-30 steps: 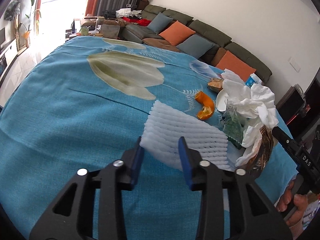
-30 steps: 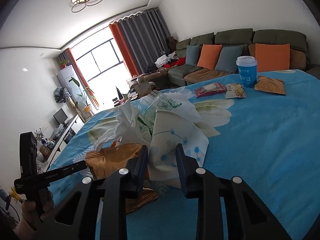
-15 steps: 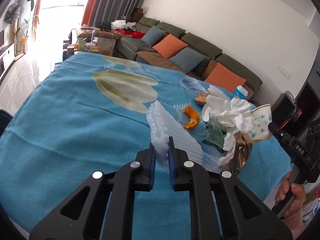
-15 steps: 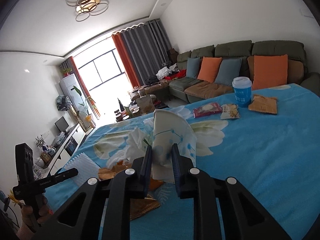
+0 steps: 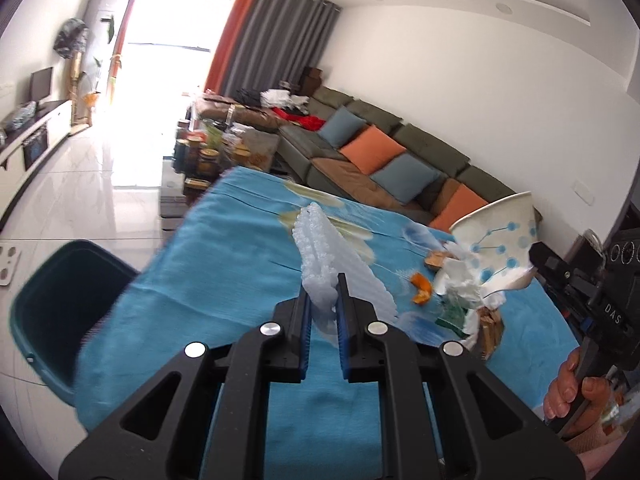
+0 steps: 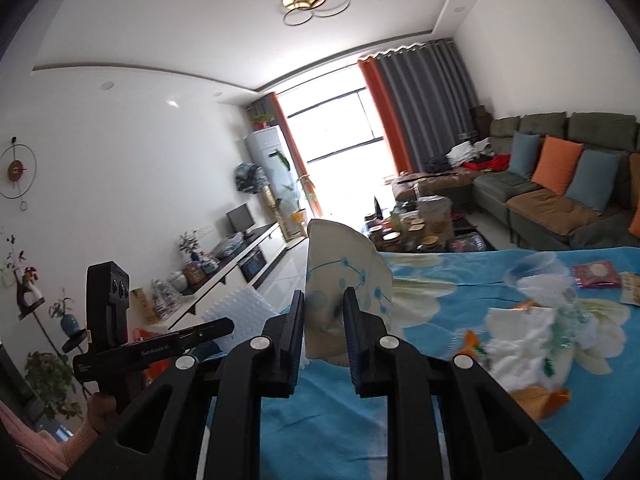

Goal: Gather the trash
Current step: 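Carry both items to the teal bin and open both tools over it, then move both open tools back over the bedspread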

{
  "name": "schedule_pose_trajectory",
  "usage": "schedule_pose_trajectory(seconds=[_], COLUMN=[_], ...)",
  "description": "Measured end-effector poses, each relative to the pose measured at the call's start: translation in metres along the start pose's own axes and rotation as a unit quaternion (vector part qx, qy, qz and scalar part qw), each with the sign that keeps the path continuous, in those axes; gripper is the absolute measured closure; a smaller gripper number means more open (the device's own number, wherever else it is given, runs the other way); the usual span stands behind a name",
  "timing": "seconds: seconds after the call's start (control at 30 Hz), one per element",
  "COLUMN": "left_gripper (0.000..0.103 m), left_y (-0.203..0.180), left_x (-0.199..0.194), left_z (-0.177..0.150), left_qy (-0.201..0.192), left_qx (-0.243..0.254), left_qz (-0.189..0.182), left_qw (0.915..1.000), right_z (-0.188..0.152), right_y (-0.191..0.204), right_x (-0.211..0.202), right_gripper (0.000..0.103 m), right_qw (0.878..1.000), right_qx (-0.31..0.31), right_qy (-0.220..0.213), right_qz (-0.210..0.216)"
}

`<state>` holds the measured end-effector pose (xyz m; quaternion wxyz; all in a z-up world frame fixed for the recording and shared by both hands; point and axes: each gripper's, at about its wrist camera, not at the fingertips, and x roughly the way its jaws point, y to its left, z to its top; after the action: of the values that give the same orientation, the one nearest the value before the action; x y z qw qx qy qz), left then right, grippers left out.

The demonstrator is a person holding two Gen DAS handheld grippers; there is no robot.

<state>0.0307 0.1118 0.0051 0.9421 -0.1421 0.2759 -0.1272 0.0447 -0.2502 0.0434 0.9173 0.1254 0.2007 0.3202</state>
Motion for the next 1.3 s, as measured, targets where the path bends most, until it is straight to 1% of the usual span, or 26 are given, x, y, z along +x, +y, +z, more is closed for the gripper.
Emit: schedule_pose_trajectory(seconds=[0.13, 0.23, 0.33, 0.43, 0.57, 0.67, 0.73, 0.87, 1.0, 1.1, 1.17, 1.2, 1.23, 1.27, 1.3], left_gripper=[0.092, 0.092, 0.092, 0.092, 0.092, 0.091, 0.091, 0.091, 0.091, 0.090, 0.085, 0.083, 0.079, 0.076, 0.076], left_y=[0.033, 0.061, 0.091, 0.121, 0.163, 0.188, 0.201, 0.216, 0.226, 0.232, 0.235, 0.237, 0.241, 0.243, 0.243], left_x=[-0.024, -0.038, -0.050, -0.059, -0.065, -0.064, -0.060, -0.035, -0.010, 0.006, 0.015, 0.020, 0.024, 0.026, 0.028], left_z=[0.005, 0.010, 0.014, 0.018, 0.025, 0.022, 0.021, 0.016, 0.006, -0.003, -0.005, -0.007, -0.009, -0.010, -0.011], left_qy=[-0.020, -0.033, -0.041, -0.046, -0.048, -0.041, -0.034, -0.011, 0.016, 0.036, 0.044, 0.048, 0.052, 0.054, 0.055], left_qx=[-0.019, -0.036, -0.055, -0.074, -0.098, -0.112, -0.117, -0.119, -0.119, -0.122, -0.126, -0.129, -0.134, -0.138, -0.140], left_qz=[0.050, 0.090, 0.131, 0.168, 0.203, 0.225, 0.235, 0.258, 0.264, 0.257, 0.252, 0.247, 0.247, 0.245, 0.247], left_qw=[0.9984, 0.9947, 0.9891, 0.9819, 0.9731, 0.9669, 0.9643, 0.9587, 0.9571, 0.9579, 0.9586, 0.9591, 0.9584, 0.9580, 0.9573], right_z=[0.002, 0.004, 0.003, 0.003, 0.002, -0.003, -0.009, -0.025, -0.046, -0.056, -0.058, -0.059, -0.058, -0.058, -0.057], right_y=[0.031, 0.055, 0.080, 0.104, 0.122, 0.143, 0.150, 0.161, 0.162, 0.163, 0.164, 0.165, 0.166, 0.167, 0.167], right_x=[0.052, 0.091, 0.126, 0.159, 0.196, 0.223, 0.238, 0.272, 0.308, 0.324, 0.328, 0.329, 0.328, 0.325, 0.324], right_gripper=[0.085, 0.085, 0.085, 0.085, 0.085, 0.085, 0.085, 0.085, 0.085, 0.084, 0.084, 0.080, 0.072, 0.068, 0.065], right_qw=[0.998, 0.993, 0.986, 0.980, 0.971, 0.966, 0.963, 0.957, 0.952, 0.948, 0.946, 0.946, 0.947, 0.948, 0.949], right_qx=[-0.010, -0.019, -0.024, -0.026, -0.025, -0.034, -0.036, -0.028, -0.029, -0.036, -0.035, -0.035, -0.034, -0.034, -0.035], right_qy=[0.037, 0.069, 0.097, 0.114, 0.141, 0.162, 0.178, 0.215, 0.252, 0.276, 0.288, 0.289, 0.288, 0.284, 0.281], right_qz=[0.057, 0.097, 0.132, 0.162, 0.190, 0.197, 0.198, 0.192, 0.170, 0.152, 0.144, 0.141, 0.139, 0.138, 0.136])
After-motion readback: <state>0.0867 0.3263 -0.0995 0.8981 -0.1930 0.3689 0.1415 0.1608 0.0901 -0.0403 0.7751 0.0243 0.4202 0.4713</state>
